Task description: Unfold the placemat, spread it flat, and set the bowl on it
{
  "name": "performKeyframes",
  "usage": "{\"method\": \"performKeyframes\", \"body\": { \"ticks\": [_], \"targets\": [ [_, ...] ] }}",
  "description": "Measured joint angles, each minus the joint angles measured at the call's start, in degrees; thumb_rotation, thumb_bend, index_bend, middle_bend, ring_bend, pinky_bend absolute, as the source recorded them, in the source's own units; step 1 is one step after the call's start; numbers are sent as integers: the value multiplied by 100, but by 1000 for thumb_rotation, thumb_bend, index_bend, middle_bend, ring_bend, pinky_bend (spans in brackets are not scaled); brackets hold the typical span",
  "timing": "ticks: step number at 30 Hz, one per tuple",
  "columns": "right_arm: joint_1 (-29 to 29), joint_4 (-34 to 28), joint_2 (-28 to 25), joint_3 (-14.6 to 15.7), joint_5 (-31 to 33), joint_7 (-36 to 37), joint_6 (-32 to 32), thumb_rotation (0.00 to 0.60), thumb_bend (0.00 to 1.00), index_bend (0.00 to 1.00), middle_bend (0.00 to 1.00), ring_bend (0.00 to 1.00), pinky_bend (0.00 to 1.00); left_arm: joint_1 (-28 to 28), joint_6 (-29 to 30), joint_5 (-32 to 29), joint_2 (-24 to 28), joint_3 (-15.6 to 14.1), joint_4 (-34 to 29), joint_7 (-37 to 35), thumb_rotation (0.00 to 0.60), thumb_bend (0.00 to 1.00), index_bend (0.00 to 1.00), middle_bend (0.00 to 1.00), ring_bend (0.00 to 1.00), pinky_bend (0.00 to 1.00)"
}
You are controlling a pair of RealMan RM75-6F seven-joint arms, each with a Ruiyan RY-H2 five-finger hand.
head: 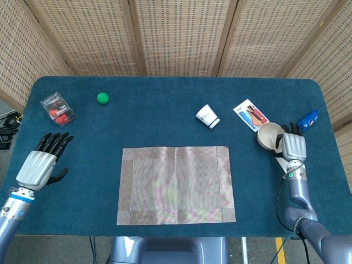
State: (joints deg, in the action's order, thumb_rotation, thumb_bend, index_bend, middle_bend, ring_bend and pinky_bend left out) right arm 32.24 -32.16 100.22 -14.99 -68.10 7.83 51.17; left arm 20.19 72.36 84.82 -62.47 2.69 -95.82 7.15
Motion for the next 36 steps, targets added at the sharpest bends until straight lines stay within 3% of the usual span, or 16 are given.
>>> {"method": "performKeyframes", "body": {
  "ticks": [9,18,36],
  "targets": [
    [-87,-328,-104,24,-127,-62,347,600,463,754,310,68,52,-10,18,34,10,-1,-15,2,600,356,0,0,0,0],
    [-243,-1277,-397,126,-389,-422,1011,600,463,754,306,69,72,-41,91,106,41,-11,-58,-3,600,355,0,0,0,0],
    [-350,-4279,-817,584,-1113,-2208,1803,600,463,754,304,69,83,-83,186,295,164,-50,-158,-189,600,356,0,0,0,0]
  ]
}}
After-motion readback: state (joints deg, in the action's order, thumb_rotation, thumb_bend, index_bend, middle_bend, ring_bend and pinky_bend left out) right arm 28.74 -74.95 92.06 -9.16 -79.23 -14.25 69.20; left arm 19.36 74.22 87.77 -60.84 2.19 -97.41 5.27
